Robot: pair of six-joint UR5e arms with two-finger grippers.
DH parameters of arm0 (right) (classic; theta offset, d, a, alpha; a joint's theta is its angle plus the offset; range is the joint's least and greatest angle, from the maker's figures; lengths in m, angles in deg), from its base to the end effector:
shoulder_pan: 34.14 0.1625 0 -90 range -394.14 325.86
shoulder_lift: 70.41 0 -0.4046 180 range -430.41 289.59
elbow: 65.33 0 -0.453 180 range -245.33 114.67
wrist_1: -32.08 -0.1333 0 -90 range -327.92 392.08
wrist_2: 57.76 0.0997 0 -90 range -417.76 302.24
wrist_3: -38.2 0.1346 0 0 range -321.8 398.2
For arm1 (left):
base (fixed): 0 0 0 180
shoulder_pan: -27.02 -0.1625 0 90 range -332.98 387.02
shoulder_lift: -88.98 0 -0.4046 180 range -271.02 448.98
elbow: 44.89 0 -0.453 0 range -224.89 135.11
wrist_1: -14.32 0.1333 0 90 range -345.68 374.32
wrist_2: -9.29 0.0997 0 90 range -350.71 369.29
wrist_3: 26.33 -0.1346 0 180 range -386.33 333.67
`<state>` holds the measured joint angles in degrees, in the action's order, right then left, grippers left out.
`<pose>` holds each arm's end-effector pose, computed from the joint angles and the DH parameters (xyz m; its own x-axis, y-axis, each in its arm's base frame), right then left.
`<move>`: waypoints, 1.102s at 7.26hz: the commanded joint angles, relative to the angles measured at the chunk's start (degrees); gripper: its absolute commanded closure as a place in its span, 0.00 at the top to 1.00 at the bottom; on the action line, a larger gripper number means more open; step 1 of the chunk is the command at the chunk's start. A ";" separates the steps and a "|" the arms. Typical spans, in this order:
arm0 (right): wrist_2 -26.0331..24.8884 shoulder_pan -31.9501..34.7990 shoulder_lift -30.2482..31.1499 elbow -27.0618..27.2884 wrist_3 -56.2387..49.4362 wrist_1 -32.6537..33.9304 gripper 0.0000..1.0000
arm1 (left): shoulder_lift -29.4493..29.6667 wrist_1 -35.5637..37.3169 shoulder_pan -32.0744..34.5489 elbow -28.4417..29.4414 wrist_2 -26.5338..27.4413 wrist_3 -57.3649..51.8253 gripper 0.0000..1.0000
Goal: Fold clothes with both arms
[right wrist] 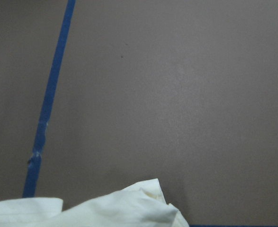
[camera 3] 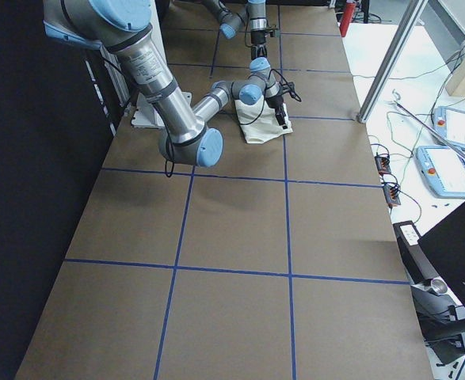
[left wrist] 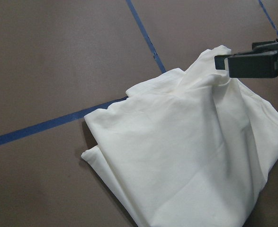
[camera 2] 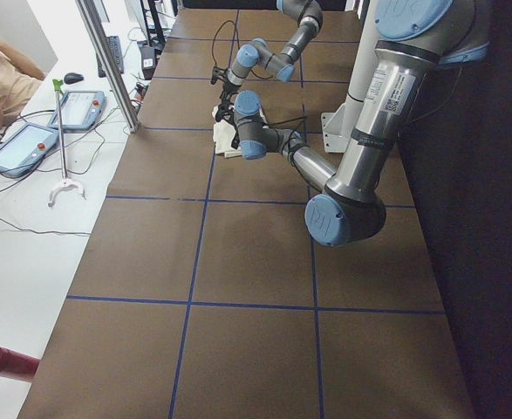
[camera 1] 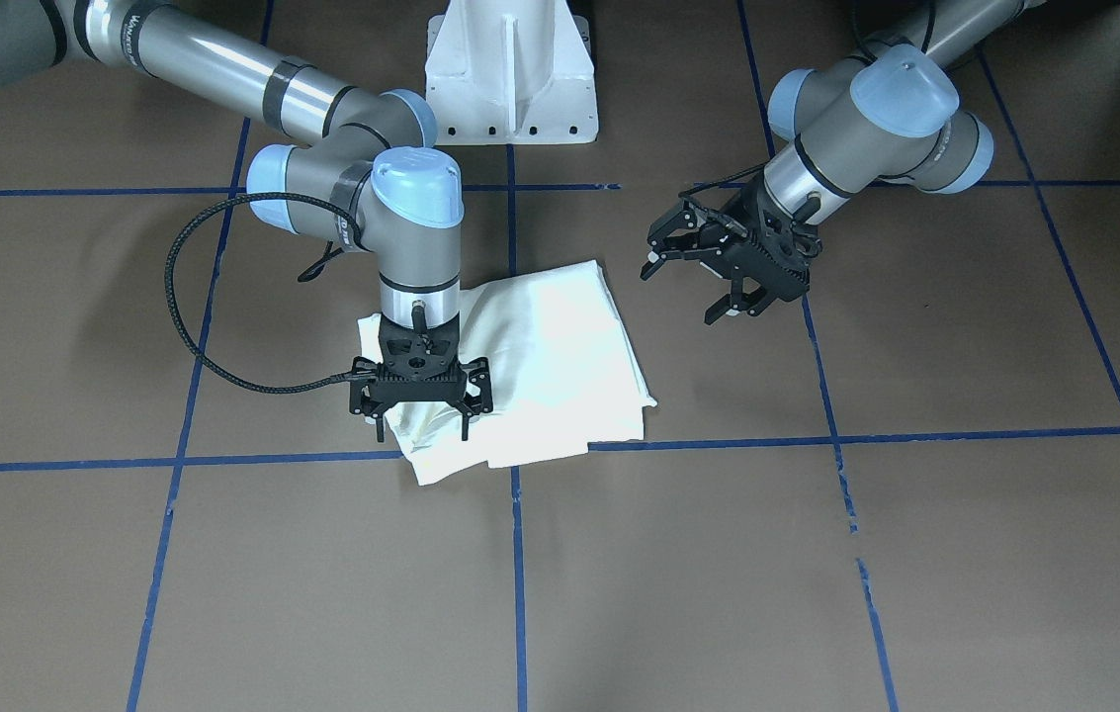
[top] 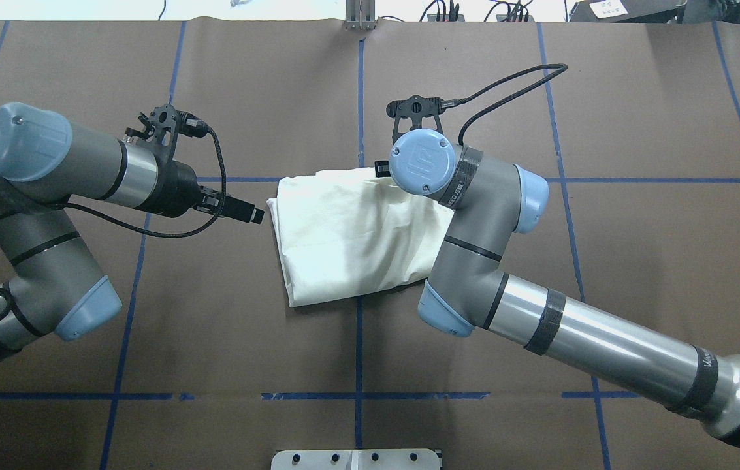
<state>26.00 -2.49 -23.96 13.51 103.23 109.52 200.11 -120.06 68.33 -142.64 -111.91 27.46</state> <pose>-0.6258 -0.5596 0.2373 0.7939 -0.0036 0.6080 -0.2778 0.8874 0.3680 0.4699 -0.4976 0.2588 0.2880 0.4196 -0.8608 0.0271 0.8950 0.4453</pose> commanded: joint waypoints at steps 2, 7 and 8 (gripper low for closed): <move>-0.09 -2.64 0.66 -0.26 0.37 0.34 1.00 | -0.21 0.00 0.00 -0.07 0.00 0.09 1.00; 6.97 2.15 0.13 0.17 -0.68 0.42 1.00 | -0.30 0.00 0.00 -0.16 0.00 0.00 1.00; 12.33 5.75 -0.04 0.44 -1.82 0.43 1.00 | -0.21 0.00 0.00 -0.16 0.00 0.09 1.00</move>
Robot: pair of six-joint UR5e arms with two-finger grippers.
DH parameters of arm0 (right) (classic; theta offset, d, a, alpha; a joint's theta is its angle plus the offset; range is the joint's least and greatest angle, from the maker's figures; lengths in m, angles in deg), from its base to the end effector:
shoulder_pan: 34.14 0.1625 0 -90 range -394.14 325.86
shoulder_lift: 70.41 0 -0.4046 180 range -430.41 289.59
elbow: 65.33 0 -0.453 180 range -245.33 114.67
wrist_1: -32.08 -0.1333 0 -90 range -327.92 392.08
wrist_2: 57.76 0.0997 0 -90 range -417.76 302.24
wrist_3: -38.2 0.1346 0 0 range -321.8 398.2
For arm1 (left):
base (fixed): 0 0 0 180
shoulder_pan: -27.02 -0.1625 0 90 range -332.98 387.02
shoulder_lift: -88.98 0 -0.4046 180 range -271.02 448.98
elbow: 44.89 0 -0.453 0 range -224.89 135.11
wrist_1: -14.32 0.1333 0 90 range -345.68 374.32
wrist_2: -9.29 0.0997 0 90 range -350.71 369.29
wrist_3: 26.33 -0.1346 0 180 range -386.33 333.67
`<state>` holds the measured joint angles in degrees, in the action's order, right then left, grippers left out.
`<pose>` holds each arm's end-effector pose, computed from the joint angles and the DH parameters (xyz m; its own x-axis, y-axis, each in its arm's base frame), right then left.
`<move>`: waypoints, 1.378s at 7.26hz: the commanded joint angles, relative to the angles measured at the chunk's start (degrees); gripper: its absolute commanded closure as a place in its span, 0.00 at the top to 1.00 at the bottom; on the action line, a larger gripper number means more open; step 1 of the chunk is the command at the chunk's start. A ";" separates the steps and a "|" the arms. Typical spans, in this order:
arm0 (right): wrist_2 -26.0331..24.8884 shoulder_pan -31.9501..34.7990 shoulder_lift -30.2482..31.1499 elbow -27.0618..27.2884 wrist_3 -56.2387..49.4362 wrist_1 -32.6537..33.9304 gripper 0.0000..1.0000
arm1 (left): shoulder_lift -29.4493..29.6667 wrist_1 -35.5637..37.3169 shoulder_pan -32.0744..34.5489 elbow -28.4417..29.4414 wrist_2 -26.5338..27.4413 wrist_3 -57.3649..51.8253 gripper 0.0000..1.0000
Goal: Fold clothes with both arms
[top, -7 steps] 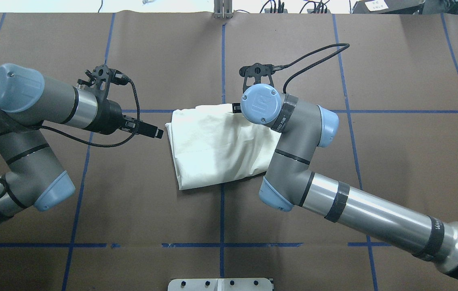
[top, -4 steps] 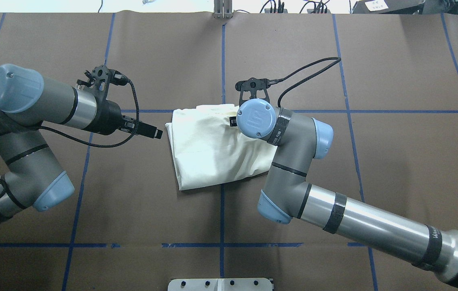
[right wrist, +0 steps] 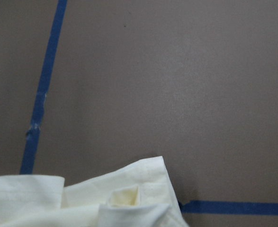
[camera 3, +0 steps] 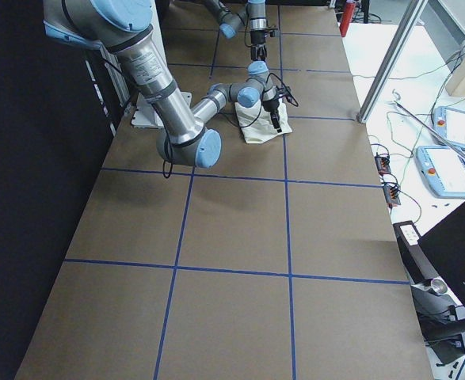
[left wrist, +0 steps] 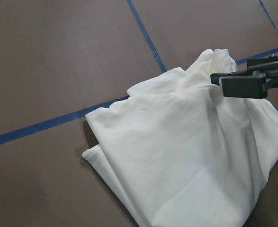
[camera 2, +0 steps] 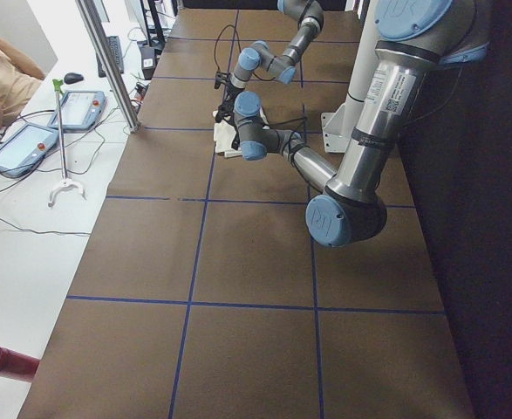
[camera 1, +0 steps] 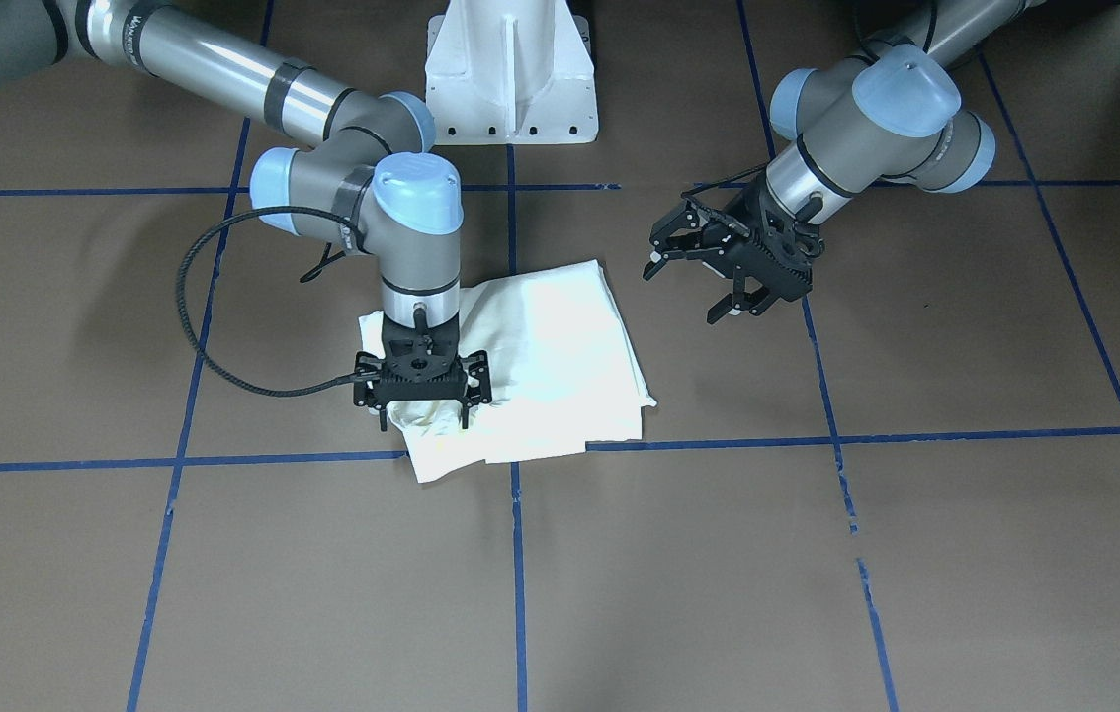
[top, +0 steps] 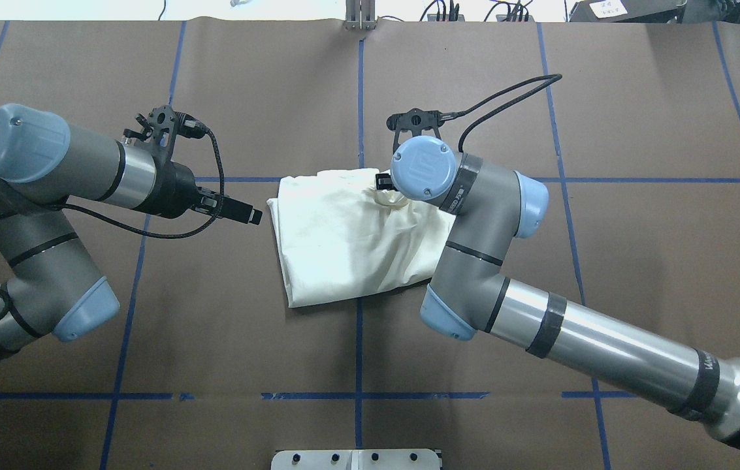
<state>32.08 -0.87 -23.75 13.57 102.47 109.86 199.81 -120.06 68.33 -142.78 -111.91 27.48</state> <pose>-0.6175 -0.5651 0.2413 0.7765 -0.0098 0.6301 -0.2366 0.9222 0.3059 0.4690 -0.4968 0.2611 0.2898 0.4177 -0.8611 0.0263 0.8959 0.4434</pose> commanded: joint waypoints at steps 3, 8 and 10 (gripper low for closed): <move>19.99 15.64 3.58 4.21 -11.92 3.83 1.00 | 0.09 2.79 2.27 -0.02 1.48 -0.63 1.00; 28.25 31.81 21.50 18.48 -45.23 18.46 1.00 | -0.17 20.44 17.89 -0.10 1.49 -28.07 1.00; 31.53 37.71 27.58 18.40 -51.33 18.54 1.00 | -2.36 22.84 24.23 -0.02 1.06 -38.99 1.00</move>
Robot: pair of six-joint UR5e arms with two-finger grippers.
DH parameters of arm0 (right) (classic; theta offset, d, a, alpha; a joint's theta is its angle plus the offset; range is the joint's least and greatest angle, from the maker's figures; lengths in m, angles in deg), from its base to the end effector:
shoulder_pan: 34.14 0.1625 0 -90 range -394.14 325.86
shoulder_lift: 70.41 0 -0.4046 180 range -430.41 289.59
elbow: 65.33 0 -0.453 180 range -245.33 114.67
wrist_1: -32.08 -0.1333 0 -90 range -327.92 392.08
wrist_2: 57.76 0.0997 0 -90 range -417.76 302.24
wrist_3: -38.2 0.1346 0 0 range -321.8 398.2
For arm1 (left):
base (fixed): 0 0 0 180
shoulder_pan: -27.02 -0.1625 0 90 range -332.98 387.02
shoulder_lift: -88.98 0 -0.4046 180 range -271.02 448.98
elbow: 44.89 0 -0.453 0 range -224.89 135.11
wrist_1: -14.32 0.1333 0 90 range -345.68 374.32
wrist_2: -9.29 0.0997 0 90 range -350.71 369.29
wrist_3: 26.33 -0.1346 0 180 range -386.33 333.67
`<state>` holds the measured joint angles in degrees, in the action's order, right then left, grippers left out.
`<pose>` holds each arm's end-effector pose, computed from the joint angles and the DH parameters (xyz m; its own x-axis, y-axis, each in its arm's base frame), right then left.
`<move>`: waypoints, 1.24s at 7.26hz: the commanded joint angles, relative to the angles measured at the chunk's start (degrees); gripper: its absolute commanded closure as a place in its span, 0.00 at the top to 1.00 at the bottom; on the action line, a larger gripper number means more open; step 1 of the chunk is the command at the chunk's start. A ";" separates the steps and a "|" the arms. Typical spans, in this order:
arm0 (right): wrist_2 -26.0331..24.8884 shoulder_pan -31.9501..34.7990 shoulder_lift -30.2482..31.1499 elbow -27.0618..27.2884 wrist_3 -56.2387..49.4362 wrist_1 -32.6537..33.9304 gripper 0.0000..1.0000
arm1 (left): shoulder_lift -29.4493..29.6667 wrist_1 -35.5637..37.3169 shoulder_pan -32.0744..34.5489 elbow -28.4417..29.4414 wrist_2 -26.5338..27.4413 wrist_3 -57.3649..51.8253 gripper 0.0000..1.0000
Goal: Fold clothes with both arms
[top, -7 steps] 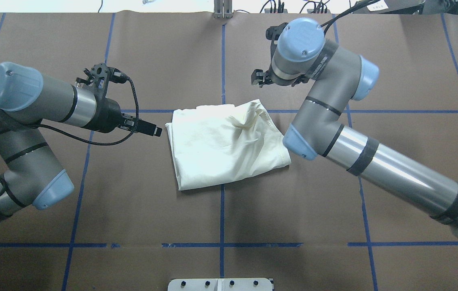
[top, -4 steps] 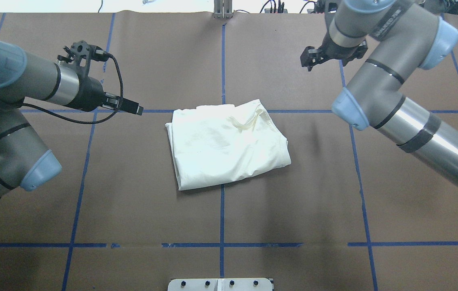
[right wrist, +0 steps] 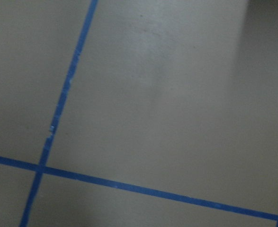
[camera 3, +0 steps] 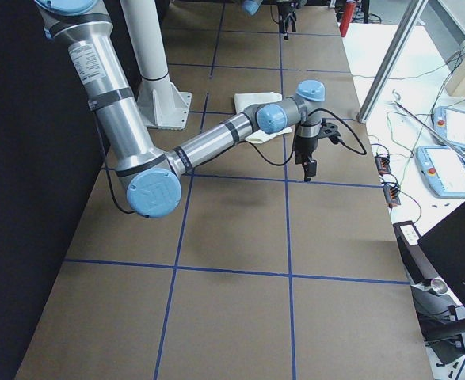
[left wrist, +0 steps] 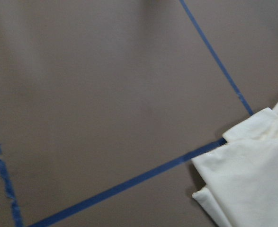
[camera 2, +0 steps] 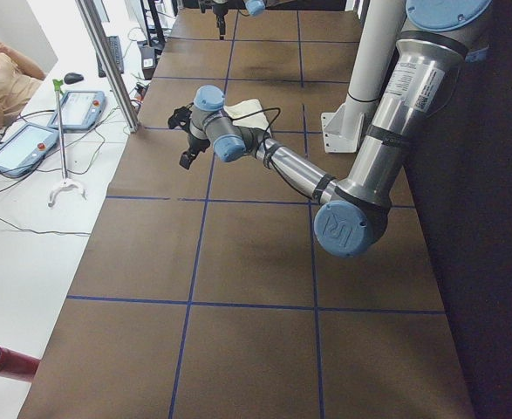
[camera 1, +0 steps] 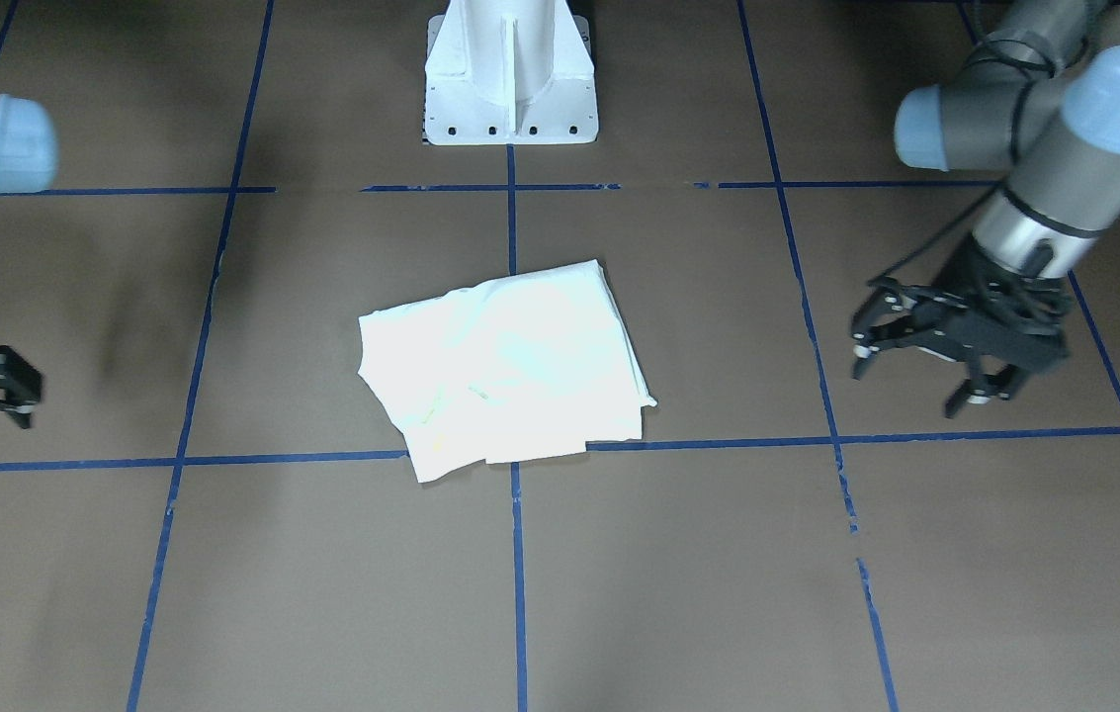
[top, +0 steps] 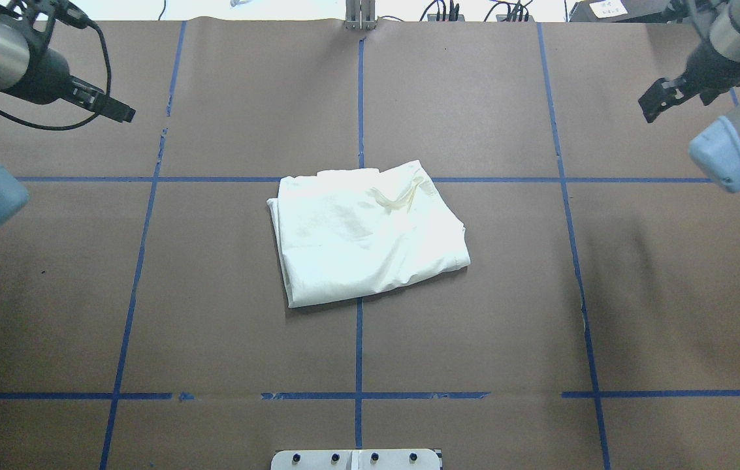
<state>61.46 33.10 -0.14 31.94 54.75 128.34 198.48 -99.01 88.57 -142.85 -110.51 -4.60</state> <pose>-0.1988 -0.6486 0.4122 0.8104 -0.2308 0.5385 0.1366 0.9682 0.2094 0.2706 -0.6388 0.3316 0.6498 0.4927 -0.5787 -0.0652 0.7947 0.6035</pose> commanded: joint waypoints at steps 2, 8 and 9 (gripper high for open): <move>2.07 7.35 13.09 1.70 -3.28 -2.90 1.00 | -2.35 5.56 10.04 0.05 -0.87 -17.80 1.00; 9.89 14.06 22.00 1.70 -3.46 -4.42 1.00 | -5.08 10.49 19.83 10.39 -6.76 -23.75 1.00; 9.98 14.06 22.54 0.31 -3.28 -4.42 1.00 | -5.18 9.80 22.53 13.47 -6.85 -24.18 1.00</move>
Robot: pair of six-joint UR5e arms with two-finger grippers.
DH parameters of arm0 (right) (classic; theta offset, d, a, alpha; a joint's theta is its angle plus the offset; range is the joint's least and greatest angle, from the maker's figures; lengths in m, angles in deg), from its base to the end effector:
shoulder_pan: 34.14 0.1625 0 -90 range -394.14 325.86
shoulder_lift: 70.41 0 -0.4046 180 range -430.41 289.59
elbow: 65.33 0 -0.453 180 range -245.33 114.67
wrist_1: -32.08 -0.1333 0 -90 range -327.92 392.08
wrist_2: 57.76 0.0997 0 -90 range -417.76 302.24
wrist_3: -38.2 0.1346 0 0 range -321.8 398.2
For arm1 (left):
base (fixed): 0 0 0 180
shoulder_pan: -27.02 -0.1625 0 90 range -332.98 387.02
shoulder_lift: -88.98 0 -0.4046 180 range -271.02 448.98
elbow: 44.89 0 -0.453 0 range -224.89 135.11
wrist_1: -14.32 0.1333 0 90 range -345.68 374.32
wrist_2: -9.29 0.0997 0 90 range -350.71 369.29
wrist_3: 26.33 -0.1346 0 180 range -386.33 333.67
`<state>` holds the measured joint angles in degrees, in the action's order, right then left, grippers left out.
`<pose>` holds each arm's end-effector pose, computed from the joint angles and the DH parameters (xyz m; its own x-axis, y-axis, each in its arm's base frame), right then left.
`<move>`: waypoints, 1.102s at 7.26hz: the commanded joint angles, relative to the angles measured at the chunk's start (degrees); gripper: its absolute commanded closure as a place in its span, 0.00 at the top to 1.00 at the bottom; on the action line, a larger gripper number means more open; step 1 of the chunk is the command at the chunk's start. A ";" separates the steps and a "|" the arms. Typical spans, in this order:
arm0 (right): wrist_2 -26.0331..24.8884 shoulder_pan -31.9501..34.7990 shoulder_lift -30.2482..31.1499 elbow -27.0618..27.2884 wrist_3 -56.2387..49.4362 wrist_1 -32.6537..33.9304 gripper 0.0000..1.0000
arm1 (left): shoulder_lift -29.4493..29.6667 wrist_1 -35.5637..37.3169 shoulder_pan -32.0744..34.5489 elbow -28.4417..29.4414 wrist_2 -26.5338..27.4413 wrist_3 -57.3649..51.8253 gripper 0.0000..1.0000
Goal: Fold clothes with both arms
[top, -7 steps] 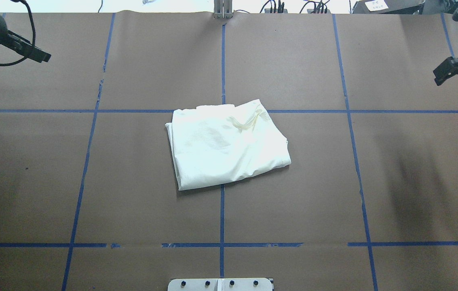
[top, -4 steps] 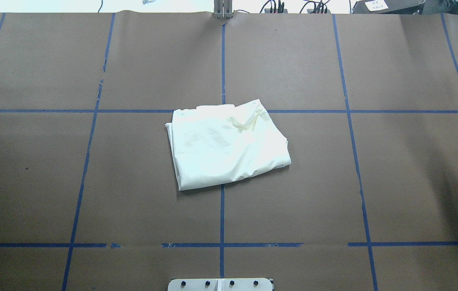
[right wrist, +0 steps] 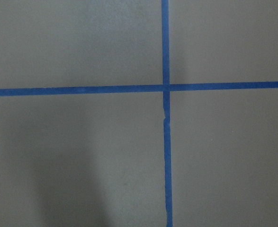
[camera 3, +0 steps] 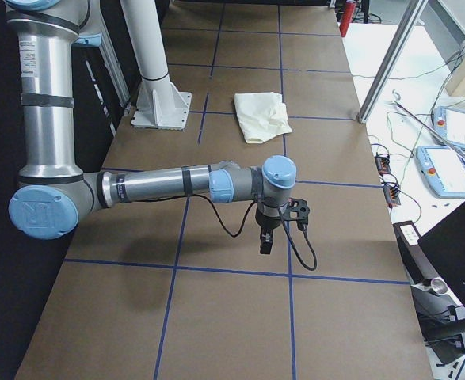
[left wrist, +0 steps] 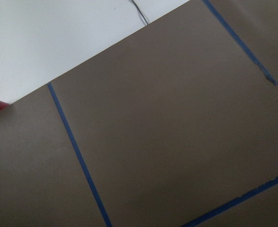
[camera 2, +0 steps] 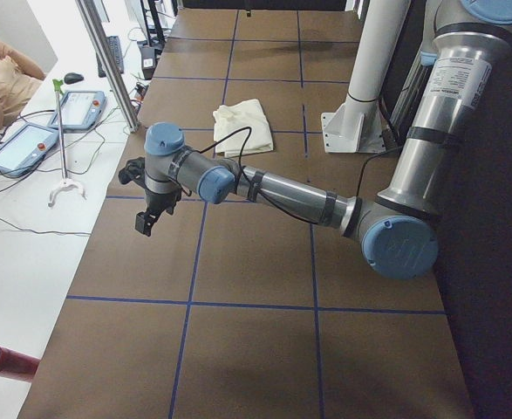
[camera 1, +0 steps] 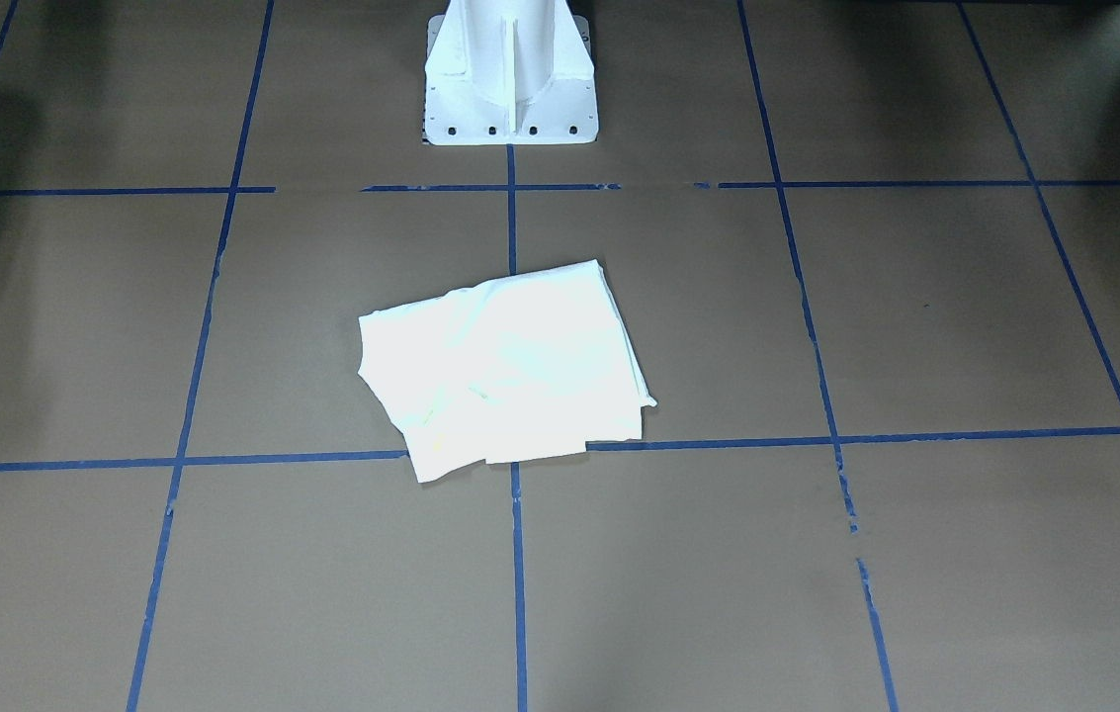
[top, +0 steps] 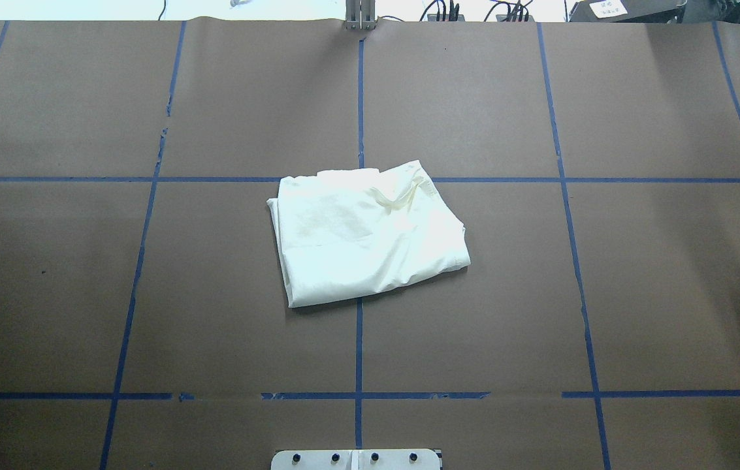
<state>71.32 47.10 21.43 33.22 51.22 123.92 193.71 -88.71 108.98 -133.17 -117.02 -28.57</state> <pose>-0.0351 -0.5461 0.6096 0.7737 0.0551 0.6311 -0.0232 0.9980 -0.0588 0.0422 -0.6822 0.5055 0.7561 0.4046 -0.5145 -0.1553 0.8745 0.4595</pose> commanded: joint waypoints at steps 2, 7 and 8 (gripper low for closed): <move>1.17 2.05 3.60 -2.48 -0.53 0.01 1.00 | -1.27 0.99 6.28 6.70 -0.51 -0.75 1.00; 2.49 7.68 3.53 -1.69 -2.38 0.61 1.00 | -2.78 4.76 6.37 9.97 -6.46 -2.68 1.00; 2.23 8.48 2.56 -2.13 -2.47 0.71 1.00 | -2.69 4.78 6.37 9.97 -6.49 -2.68 1.00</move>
<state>73.41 54.19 25.26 31.40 48.93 124.33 190.95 -84.48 115.34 -123.23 -122.29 -31.23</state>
